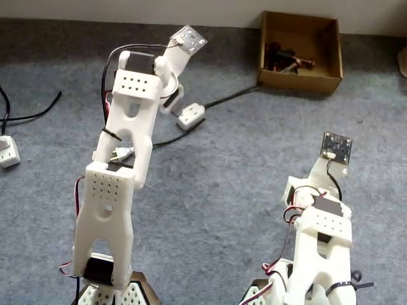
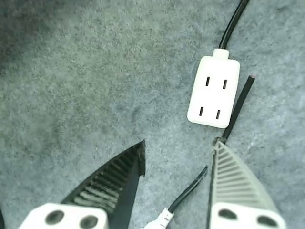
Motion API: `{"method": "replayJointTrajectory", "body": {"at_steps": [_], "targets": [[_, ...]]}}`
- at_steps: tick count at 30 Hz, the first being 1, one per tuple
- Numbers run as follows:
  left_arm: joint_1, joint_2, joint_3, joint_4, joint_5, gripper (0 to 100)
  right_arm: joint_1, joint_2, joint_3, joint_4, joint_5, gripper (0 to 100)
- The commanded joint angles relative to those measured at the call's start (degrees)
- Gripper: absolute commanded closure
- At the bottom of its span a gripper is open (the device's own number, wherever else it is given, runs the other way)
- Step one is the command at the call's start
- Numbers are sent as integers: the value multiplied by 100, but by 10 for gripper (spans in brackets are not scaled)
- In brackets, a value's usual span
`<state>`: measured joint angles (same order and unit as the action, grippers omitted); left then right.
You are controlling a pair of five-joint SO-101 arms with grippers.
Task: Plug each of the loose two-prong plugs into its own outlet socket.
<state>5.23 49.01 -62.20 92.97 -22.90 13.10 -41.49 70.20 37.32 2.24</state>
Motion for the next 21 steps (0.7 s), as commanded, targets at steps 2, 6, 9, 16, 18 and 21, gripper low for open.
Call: {"method": "replayJointTrajectory", "body": {"at_steps": [2, 6, 9, 16, 18, 21], "targets": [[13, -374, -488, 501, 88, 787, -48, -154, 4, -110, 62, 846], [66, -497, -673, 791, 308, 787, -48, -154, 4, -110, 62, 846], [119, -567, -637, 800, 536, 787, -48, -154, 4, -110, 62, 846], [321, -1191, -453, 809, 853, 787, -48, -154, 4, -110, 62, 846], [330, -1499, -145, 809, 862, 787, -48, -154, 4, -110, 62, 846], [303, -2000, 453, 800, 862, 787, -48, -154, 4, -110, 62, 846]]}}
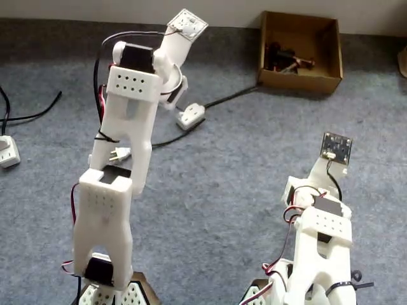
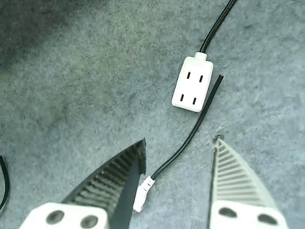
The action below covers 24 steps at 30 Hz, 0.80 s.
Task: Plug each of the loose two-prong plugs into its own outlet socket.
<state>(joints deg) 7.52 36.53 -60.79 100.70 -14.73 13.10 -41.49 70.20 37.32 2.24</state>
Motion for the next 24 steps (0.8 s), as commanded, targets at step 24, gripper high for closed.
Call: {"method": "replayJointTrajectory", "body": {"at_steps": [24], "targets": [[242, -2325, 2422, 18, 35, 787, -48, -163, 4, -110, 62, 846]]}}
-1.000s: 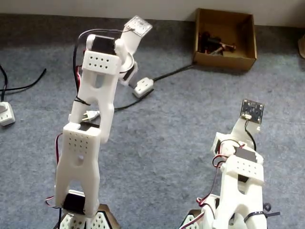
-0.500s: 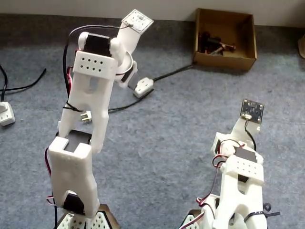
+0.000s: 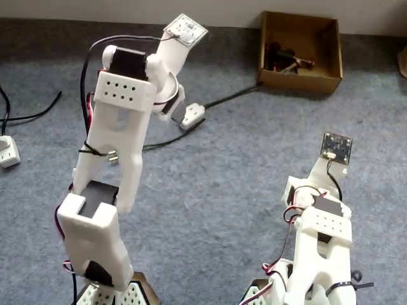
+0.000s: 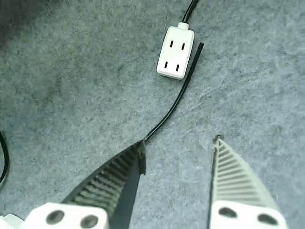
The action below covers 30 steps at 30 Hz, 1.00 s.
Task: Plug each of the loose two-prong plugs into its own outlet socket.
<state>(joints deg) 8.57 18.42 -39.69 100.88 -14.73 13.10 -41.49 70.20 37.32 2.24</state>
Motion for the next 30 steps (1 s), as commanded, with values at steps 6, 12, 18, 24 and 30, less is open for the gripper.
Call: {"method": "replayJointTrajectory", "body": {"at_steps": [6, 12, 18, 24, 30], "targets": [[154, -1332, 1771, -923, 35, 787, -48, -163, 4, -110, 62, 846], [13, -2035, 3618, -2664, 0, 787, -48, -163, 4, -110, 62, 846], [-312, -2149, 5235, -4862, -457, 787, -48, -163, 4, -110, 62, 846], [-488, -2009, 5789, -6444, -484, 787, -48, -163, 4, -110, 62, 846], [-435, -1473, 5798, -7042, -738, 784, -48, -163, 4, -110, 62, 846]]}}
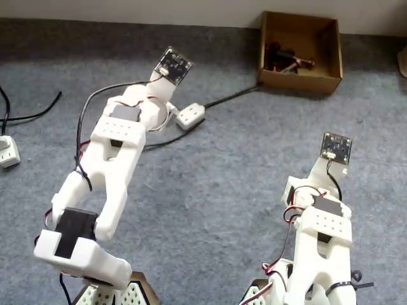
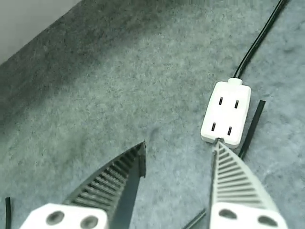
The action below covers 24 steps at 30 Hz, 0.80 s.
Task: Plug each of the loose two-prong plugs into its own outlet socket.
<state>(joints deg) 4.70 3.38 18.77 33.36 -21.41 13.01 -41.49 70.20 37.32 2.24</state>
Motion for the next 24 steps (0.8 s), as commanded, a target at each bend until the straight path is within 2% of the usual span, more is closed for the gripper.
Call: {"method": "replayJointTrajectory", "body": {"at_steps": [1, 7, 14, 18, 24], "targets": [[-31, 92, -48, -325, -70, 784, -40, -163, 4, -110, 62, 846], [-22, 330, -57, -668, -88, 782, -40, -163, 4, -110, 70, 846], [13, 787, -365, -695, -97, 779, -40, -154, 4, -110, 70, 846], [110, 927, -365, -721, -281, 716, -40, -145, 4, -110, 70, 846], [75, 945, -347, -818, -299, 712, -40, -145, 4, -110, 70, 846]]}}
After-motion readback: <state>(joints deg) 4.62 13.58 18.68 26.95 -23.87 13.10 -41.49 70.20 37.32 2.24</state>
